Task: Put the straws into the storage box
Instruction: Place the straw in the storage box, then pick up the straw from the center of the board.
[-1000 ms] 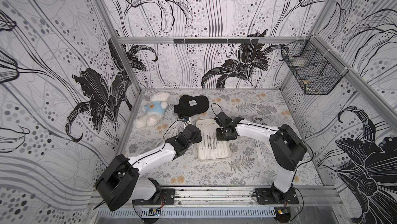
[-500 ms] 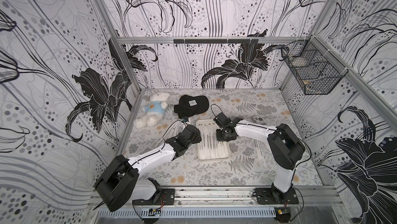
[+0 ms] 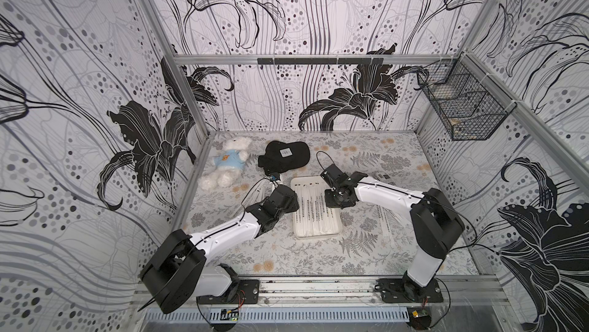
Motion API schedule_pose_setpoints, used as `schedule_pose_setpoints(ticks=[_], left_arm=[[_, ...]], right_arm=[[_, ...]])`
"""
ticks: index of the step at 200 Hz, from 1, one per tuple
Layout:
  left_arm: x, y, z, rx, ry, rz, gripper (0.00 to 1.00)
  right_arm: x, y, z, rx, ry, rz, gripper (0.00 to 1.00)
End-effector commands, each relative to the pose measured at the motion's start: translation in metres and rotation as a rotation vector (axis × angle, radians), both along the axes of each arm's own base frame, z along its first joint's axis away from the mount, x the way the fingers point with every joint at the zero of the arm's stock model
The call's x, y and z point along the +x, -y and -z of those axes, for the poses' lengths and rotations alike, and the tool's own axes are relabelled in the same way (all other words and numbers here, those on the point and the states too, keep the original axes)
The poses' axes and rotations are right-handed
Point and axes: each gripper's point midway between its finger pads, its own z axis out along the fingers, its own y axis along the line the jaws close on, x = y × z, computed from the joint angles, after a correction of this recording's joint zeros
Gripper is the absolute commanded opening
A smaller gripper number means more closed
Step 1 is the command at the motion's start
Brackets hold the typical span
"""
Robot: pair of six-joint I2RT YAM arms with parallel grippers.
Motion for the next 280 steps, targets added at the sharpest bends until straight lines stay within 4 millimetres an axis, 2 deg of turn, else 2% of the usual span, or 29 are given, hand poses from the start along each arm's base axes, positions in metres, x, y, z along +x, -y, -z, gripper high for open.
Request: schedule_pose_setpoints(ticks=[1,41,59,72,110,141,227,259,280], left_arm=[[0.01,0.004,-0.025,-0.009,0.067,0.007,0.61],[0.01,0.02,-0.03,-0.029,0.074,0.048,0.61],[0.009,0.029,-0.027,-0.044,0.065,0.065,0.61],[0.008,0.036,-0.024,-0.054,0.057,0.077,0.61],[0.006,0.043,-0.018,-0.079,0.04,0.091,0.61],[0.004,0.041,-0.017,-0.075,0.039,0.086,0.61],[0.002,0.038,-0.014,-0.073,0.036,0.081,0.61],[0.002,0.038,-0.013,-0.074,0.036,0.078,0.61],[0.002,0.037,-0.012,-0.069,0.034,0.075,0.61]], right_arm=[[-0.007,0.051,-0.013,-0.057,0.003,0.06,0.19],[-0.014,0.141,0.01,-0.118,-0.045,0.199,0.19],[-0.017,0.168,0.021,-0.15,-0.062,0.244,0.2],[-0.018,0.179,0.029,-0.169,-0.073,0.261,0.21],[-0.014,0.183,0.044,-0.189,-0.085,0.259,0.21],[-0.013,0.188,0.05,-0.219,-0.089,0.263,0.2],[-0.024,0.195,0.07,-0.249,-0.133,0.267,0.18],[-0.028,0.189,0.072,-0.21,-0.145,0.255,0.13],[-0.03,0.173,0.066,-0.152,-0.148,0.228,0.11]])
